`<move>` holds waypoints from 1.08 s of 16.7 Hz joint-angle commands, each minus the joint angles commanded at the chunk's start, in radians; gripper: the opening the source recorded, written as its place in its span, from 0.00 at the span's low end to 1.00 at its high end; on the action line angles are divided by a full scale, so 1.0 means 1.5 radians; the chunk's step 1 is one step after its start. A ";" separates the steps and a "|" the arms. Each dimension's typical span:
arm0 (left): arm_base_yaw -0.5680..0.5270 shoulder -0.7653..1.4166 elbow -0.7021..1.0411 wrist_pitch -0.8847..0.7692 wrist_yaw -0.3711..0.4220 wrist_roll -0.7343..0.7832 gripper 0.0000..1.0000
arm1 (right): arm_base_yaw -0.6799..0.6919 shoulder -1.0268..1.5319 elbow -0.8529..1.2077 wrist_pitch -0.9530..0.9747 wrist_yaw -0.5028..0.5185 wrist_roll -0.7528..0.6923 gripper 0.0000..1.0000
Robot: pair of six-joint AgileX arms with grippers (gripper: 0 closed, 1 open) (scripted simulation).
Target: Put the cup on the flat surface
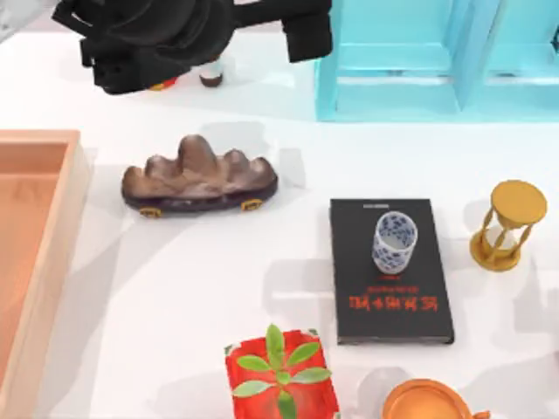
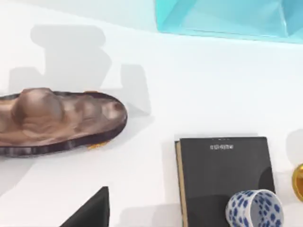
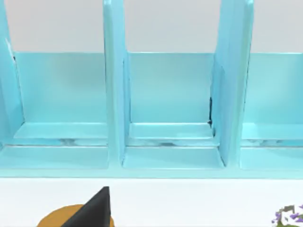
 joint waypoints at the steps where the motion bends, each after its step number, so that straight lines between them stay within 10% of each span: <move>1: -0.027 0.066 0.068 -0.041 -0.007 -0.026 1.00 | 0.000 0.000 0.000 0.000 0.000 0.000 1.00; 10: -0.202 0.528 0.548 -0.329 -0.052 -0.206 1.00 | 0.000 0.000 0.000 0.000 0.000 0.000 1.00; 18: -0.229 0.609 0.630 -0.380 -0.062 -0.237 1.00 | 0.000 0.000 0.000 0.000 0.000 0.000 1.00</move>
